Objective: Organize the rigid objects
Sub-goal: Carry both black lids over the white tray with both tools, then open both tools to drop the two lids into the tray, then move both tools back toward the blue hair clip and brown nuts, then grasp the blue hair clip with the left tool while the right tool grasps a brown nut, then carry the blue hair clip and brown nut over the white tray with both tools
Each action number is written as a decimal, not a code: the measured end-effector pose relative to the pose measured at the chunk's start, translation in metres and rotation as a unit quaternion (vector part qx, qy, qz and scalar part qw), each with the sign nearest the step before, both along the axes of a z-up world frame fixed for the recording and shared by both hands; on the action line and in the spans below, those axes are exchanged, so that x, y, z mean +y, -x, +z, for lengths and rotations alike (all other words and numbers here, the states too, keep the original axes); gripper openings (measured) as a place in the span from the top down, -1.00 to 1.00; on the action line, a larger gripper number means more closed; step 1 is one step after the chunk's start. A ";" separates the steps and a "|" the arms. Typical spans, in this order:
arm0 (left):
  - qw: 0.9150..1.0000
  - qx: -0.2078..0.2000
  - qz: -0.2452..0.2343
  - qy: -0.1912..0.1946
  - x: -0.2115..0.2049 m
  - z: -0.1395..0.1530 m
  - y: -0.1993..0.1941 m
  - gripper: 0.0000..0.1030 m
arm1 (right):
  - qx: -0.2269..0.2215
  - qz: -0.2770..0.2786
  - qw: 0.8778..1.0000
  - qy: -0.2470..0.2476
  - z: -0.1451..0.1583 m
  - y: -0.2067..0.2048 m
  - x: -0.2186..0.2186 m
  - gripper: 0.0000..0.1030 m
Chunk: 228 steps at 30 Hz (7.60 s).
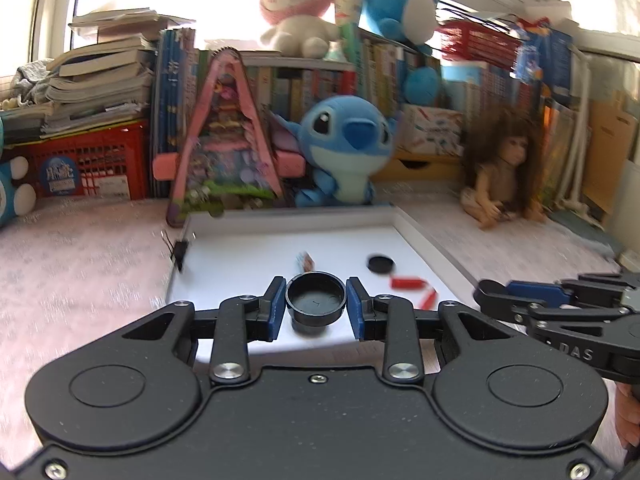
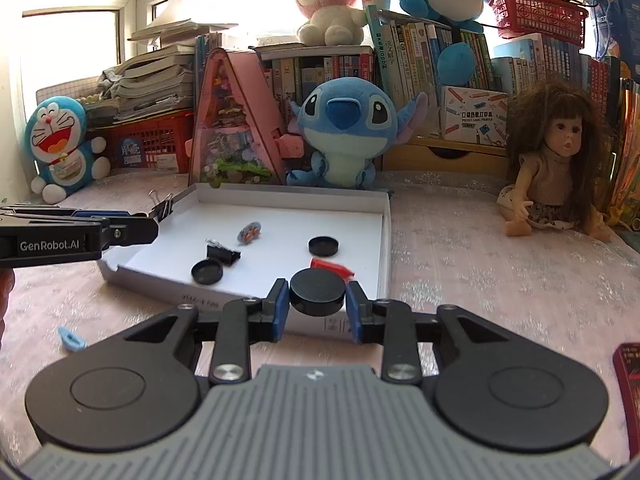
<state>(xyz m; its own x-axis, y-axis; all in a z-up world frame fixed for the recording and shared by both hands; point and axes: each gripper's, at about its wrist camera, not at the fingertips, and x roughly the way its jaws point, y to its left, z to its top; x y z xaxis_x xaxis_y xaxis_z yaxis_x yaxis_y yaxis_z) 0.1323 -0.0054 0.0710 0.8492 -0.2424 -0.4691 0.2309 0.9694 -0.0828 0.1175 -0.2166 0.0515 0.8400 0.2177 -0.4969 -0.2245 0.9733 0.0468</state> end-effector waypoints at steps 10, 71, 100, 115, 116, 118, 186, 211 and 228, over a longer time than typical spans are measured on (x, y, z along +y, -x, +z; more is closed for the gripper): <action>0.999 0.031 0.029 0.025 0.009 0.002 -0.081 0.42 | 0.028 -0.004 0.999 -0.037 0.015 -0.063 -0.014 0.32; 0.994 0.085 0.059 0.032 0.001 -0.038 -0.118 -0.38 | 0.062 -0.077 0.993 -0.061 -0.004 -0.131 -0.017 -0.16; 0.999 -0.002 0.026 -0.027 0.008 -0.052 0.084 -0.49 | -0.022 -0.017 0.999 -0.017 -0.028 0.053 0.007 -0.90; 0.996 -0.032 0.078 -0.023 0.030 -0.077 0.116 -0.55 | -0.036 -0.003 0.999 0.011 -0.052 0.084 0.032 -1.00; 0.996 -0.030 0.079 -0.025 0.030 -0.078 0.115 -0.55 | -0.037 0.000 0.999 0.014 -0.053 0.085 0.034 -1.00; 0.996 -0.027 0.082 -0.026 0.032 -0.080 0.113 -0.55 | -0.041 0.004 0.999 0.021 -0.054 0.086 0.036 -1.00; 0.996 -0.006 0.071 -0.047 0.029 -0.091 0.096 0.14 | 0.000 0.063 0.997 0.036 -0.060 0.078 0.044 0.02; 0.996 0.011 0.078 -0.027 0.031 -0.081 0.092 0.29 | -0.017 0.050 0.999 0.015 -0.053 0.078 0.042 0.51; 0.997 -0.007 0.079 -0.020 0.027 -0.042 0.058 0.29 | -0.026 0.011 1.000 0.001 -0.029 0.052 0.025 0.51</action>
